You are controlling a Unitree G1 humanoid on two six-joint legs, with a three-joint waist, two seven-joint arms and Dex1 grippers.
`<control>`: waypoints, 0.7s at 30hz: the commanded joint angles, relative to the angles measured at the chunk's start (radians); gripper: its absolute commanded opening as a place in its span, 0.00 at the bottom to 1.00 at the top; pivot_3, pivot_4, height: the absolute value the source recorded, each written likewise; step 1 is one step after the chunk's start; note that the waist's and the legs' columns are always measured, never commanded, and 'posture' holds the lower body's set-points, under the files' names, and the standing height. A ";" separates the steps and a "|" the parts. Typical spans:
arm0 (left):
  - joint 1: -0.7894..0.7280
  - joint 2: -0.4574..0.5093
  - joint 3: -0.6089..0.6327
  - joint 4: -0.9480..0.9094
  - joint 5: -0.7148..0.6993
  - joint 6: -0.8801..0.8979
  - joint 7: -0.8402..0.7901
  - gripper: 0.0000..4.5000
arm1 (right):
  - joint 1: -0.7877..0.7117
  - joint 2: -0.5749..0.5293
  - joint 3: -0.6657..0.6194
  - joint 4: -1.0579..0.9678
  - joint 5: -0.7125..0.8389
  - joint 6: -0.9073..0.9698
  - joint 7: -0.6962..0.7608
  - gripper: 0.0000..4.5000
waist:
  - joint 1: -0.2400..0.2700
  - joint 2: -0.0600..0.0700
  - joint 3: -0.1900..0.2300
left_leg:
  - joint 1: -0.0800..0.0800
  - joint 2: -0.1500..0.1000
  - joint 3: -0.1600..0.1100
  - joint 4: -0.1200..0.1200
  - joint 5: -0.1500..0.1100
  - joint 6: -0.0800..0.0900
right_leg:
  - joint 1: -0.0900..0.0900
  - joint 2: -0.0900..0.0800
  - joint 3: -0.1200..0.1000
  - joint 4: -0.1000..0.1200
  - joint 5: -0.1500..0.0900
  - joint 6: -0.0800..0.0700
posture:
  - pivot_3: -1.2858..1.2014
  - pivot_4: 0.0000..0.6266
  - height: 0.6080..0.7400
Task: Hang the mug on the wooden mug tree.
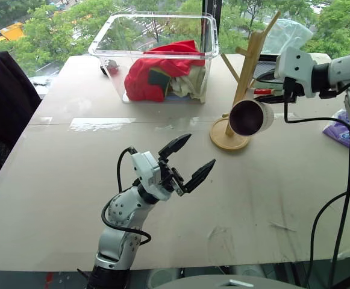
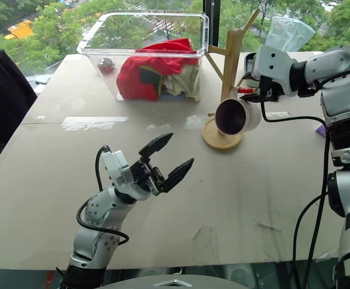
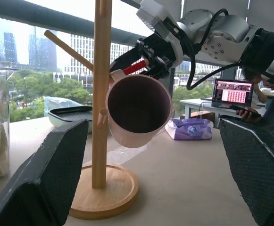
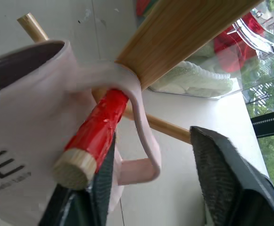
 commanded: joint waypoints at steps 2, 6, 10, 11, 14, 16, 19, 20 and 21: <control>0.019 0.018 0.004 -0.048 0.002 0.005 0.016 1.00 | 0.040 -0.077 -0.075 -0.020 0.021 0.022 0.007 0.99 | 0.003 0.000 0.000 | -0.002 -0.001 -0.002 0.000 0.000 0.000 | 0.000 -0.001 -0.002 0.000 0.000 0.000 | 0.52 0.24 1.00; 0.053 0.065 0.034 -0.048 0.005 0.042 0.026 1.00 | 0.214 -0.177 -0.191 -0.125 0.116 0.113 0.036 0.99 | 0.016 0.000 0.000 | -0.005 -0.001 -0.004 0.000 0.000 0.000 | -0.002 -0.002 -0.004 -0.001 0.000 0.000 | 0.52 0.24 1.00; 0.111 0.147 0.076 -0.031 0.025 0.097 0.034 1.00 | 0.541 -0.201 -0.427 -0.281 0.274 0.198 -0.006 0.99 | 0.026 0.000 -0.001 | -0.013 -0.001 -0.006 0.001 0.000 0.000 | -0.009 -0.002 -0.006 -0.001 0.001 0.002 | 0.52 0.24 1.00; 0.130 0.162 0.085 -0.028 0.030 0.108 0.037 1.00 | 0.633 -0.179 -0.492 -0.320 0.316 0.211 -0.024 0.99 | 0.024 0.001 -0.001 | -0.013 -0.001 -0.007 0.000 0.000 0.000 | -0.009 -0.002 -0.006 -0.001 0.001 0.002 | 0.52 0.24 1.00; 0.185 0.197 0.097 -0.022 0.061 0.131 0.051 1.00 | 0.868 -0.084 -0.632 -0.441 0.412 0.233 -0.091 0.99 | 0.020 0.002 -0.001 | -0.012 -0.001 -0.004 0.001 0.000 0.000 | -0.009 -0.001 -0.004 0.000 0.001 0.002 | 0.52 0.24 1.00; 0.218 0.214 0.098 -0.014 0.087 0.136 0.056 1.00 | 0.991 -0.003 -0.683 -0.514 0.463 0.228 -0.134 0.99 | 0.018 0.002 -0.001 | -0.011 -0.001 -0.003 0.001 0.000 0.000 | -0.008 0.004 -0.004 0.001 0.001 0.002 | 0.52 0.24 1.00; 0.253 0.222 0.099 -0.004 0.103 0.146 0.064 1.00 | 1.128 0.135 -0.694 -0.577 0.503 0.211 -0.212 0.99 | 0.015 0.002 -0.001 | -0.009 0.000 -0.003 0.001 0.000 0.000 | -0.006 0.007 -0.002 0.001 0.001 0.002 | 0.52 0.24 1.00; 0.257 0.221 0.097 -0.002 0.107 0.147 0.066 1.00 | 1.164 0.172 -0.681 -0.590 0.491 0.193 -0.240 0.99 | 0.014 0.002 -0.001 | -0.008 0.000 -0.002 0.002 0.000 0.000 | -0.006 0.007 -0.001 0.002 0.001 0.002 | 0.52 0.24 1.00; 0.257 0.220 0.094 0.000 0.114 0.146 0.067 1.00 | 1.197 0.197 -0.663 -0.594 0.477 0.174 -0.250 0.99 | 0.014 0.002 -0.001 | -0.008 0.000 -0.002 0.003 0.000 0.000 | -0.006 0.007 -0.001 0.002 0.000 -0.001 | 0.52 0.24 1.00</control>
